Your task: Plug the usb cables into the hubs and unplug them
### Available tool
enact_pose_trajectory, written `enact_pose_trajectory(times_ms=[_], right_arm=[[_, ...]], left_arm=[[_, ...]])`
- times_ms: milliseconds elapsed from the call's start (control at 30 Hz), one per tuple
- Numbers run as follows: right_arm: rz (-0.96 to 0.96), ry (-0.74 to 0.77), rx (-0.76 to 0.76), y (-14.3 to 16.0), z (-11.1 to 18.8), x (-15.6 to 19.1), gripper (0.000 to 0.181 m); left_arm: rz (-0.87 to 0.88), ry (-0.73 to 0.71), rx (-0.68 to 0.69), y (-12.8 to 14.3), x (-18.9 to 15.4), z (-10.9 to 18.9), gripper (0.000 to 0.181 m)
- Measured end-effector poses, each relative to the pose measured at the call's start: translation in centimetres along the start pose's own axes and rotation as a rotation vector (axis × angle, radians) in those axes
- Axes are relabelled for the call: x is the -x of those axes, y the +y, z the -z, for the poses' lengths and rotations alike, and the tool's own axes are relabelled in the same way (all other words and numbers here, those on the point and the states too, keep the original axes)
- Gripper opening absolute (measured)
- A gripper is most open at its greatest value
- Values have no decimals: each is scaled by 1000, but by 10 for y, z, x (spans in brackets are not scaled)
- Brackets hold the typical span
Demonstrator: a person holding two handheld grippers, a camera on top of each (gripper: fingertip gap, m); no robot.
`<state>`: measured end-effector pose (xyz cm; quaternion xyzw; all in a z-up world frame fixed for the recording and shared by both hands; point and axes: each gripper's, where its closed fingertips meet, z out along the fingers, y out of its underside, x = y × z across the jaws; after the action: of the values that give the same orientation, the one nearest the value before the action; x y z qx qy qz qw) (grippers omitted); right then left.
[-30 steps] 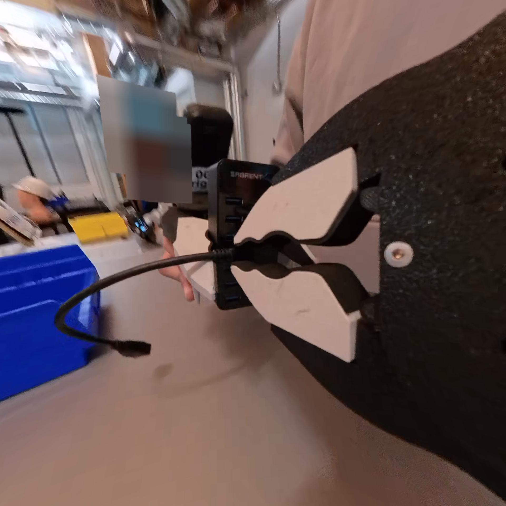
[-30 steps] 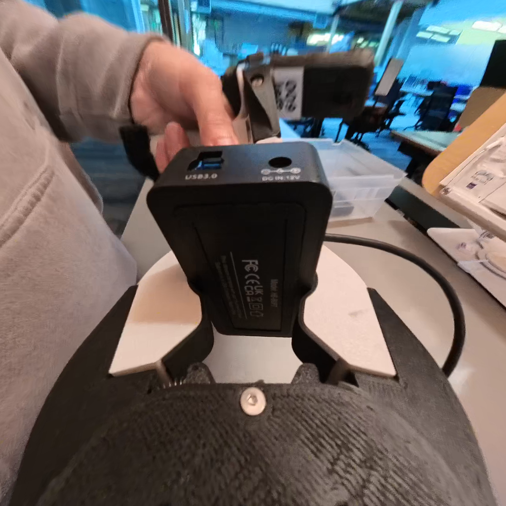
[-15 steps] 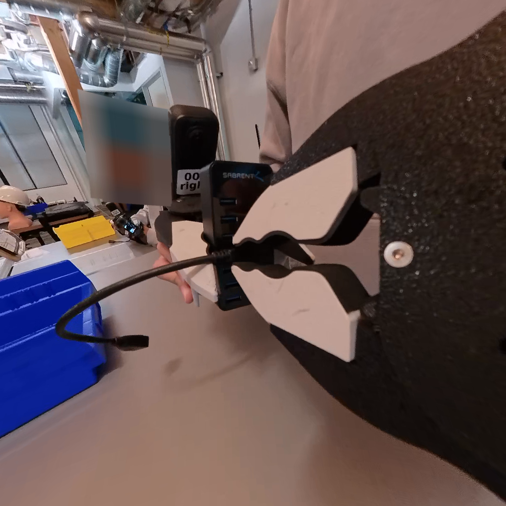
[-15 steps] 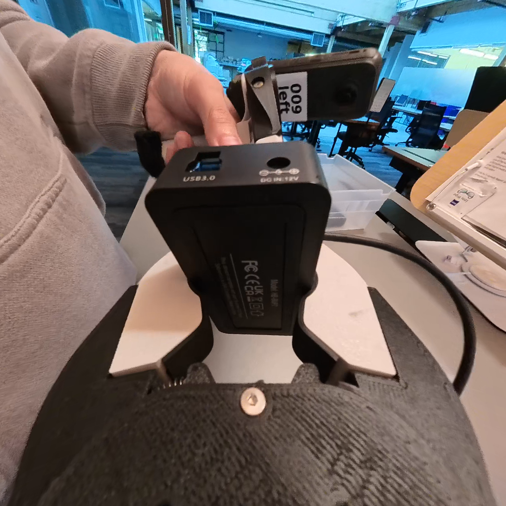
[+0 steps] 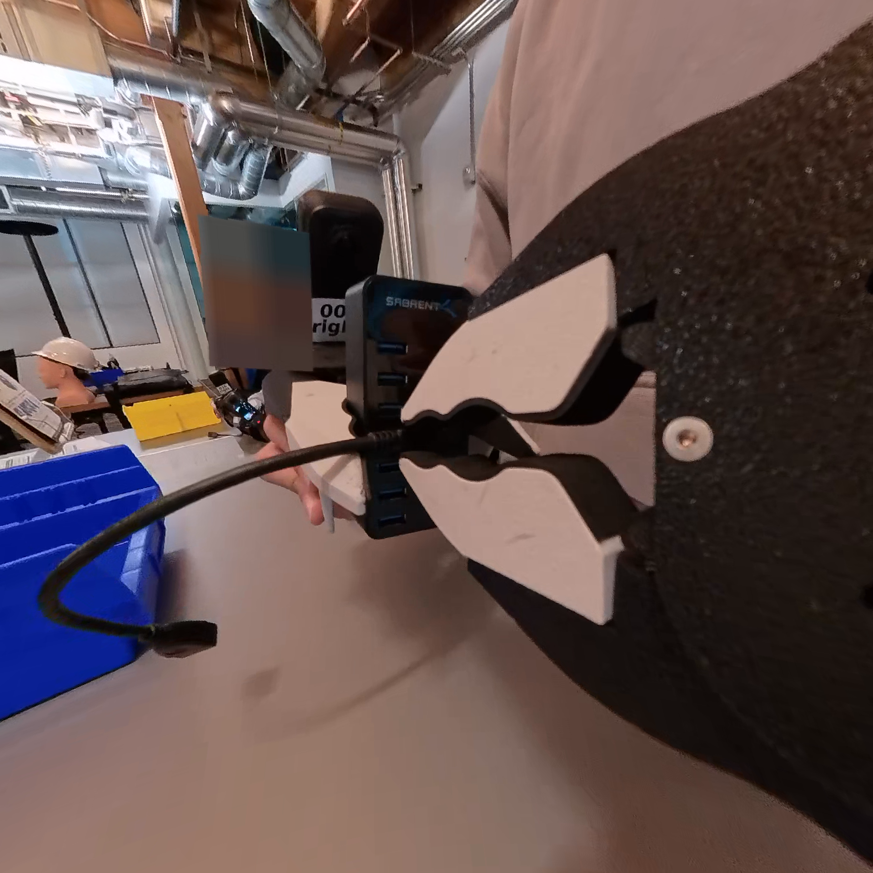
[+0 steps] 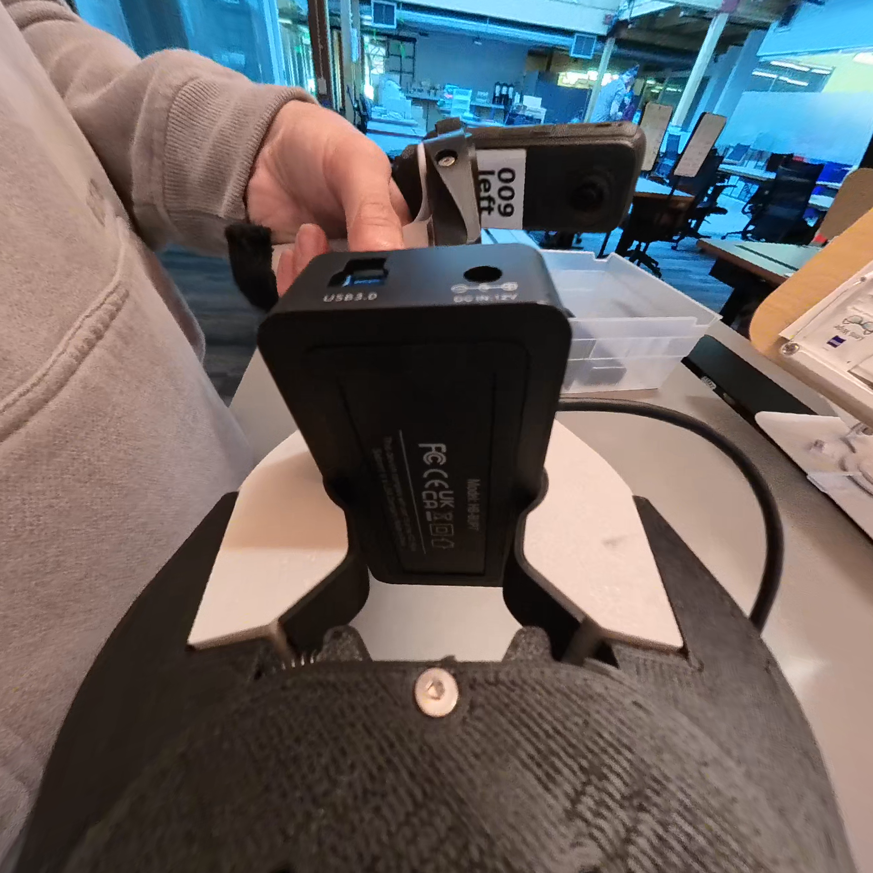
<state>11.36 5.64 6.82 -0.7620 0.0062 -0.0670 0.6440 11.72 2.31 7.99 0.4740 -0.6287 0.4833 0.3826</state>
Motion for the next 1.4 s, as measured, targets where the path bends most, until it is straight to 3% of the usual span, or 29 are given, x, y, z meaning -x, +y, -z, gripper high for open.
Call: enact_pose_trajectory(times_ms=[33,267,600,733,867,1000,1167,1400], right_arm=[[-17,-5,-14,-1,-1,0,73],[-43,-24,-5,6,0,-5,74],[-107,6,-196,-26,28,-17,74],[-185,-42,-347,-45,45,-16,74],[-209,-85,-459,-63,52,-10,74],[-230,-127,-546,-75,60,-6,74],[-232,-131,-533,-74,60,-4,74],[-159,-66,-370,-60,49,-4,74]], left_arm=[[13,14,1,0,1,0,8],[12,17,-40,-6,6,-4,8],[-89,20,-97,-15,-33,7,7],[-168,23,-97,-16,-46,14,8],[-146,180,-171,-25,-61,25,7],[-83,480,-232,-27,-75,40,8],[90,712,-254,-25,-54,51,8],[174,851,-293,-22,-41,62,8]])
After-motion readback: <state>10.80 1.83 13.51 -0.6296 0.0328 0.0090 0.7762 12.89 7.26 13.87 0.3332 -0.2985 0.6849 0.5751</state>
